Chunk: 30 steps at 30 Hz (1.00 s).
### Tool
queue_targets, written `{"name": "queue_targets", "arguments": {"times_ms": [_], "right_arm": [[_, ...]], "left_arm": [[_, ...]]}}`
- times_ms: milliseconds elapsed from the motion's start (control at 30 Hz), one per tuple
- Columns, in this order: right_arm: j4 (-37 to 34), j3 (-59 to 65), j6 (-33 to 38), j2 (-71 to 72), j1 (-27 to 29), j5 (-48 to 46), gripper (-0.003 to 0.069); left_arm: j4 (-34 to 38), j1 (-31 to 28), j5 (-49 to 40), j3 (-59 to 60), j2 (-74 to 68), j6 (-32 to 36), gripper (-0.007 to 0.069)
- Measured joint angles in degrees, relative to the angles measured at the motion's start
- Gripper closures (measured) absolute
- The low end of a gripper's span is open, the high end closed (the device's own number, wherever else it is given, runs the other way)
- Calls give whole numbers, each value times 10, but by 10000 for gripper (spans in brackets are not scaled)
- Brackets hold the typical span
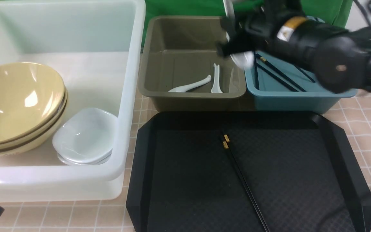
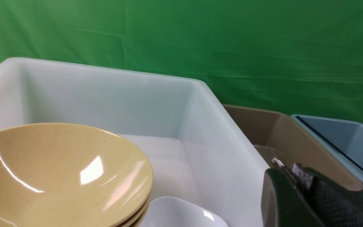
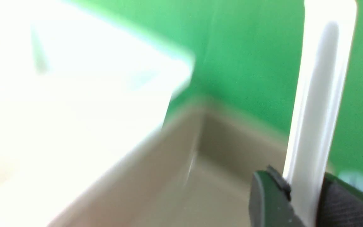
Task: On brown table put chopsticks spoon bowls plates into blue grey white boxes.
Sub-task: 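Place the white spoon into the bin of spoons with the right gripper, then grasp the chopsticks with the right gripper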
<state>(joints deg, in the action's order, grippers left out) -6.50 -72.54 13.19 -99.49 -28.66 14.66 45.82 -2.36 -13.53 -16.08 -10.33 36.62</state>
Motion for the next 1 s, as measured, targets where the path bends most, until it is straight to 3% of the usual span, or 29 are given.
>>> {"name": "queue_targets", "arguments": {"times_ms": [67, 167, 333, 467, 500, 533, 633, 700, 833, 1000], "right_arm": [[-1, -34, -11, -42, 0, 16, 433], [-1, -86, -13, -103, 0, 6, 348], [-1, -125, -7, -118, 0, -80, 244], [-1, -160, -54, -65, 0, -378, 208], [-1, -160, -57, -62, 0, -408, 207], [-1, -163, -79, -45, 0, -513, 206], [-1, -141, -103, -33, -2, -663, 204], [2, -95, -106, -32, -13, -716, 204], [4, -5, -119, -33, -44, -716, 204], [1, 66, -137, -33, -71, -599, 204]], "left_arm": [[-1, 0, -1, 0, 0, 0, 619], [-2, 0, -7, 0, 0, 0, 619], [-4, 0, -15, 0, 0, 0, 619], [-5, 0, -22, 0, 0, 0, 619], [-5, 0, -22, 0, 0, 0, 619], [-5, 0, -24, 0, 0, 0, 619], [-5, 0, -23, 0, 0, 0, 619], [-5, 1, -18, 0, 0, 0, 619], [-5, 1, -9, 0, 0, 0, 619], [-5, 1, -5, 0, 0, 0, 619]]}}
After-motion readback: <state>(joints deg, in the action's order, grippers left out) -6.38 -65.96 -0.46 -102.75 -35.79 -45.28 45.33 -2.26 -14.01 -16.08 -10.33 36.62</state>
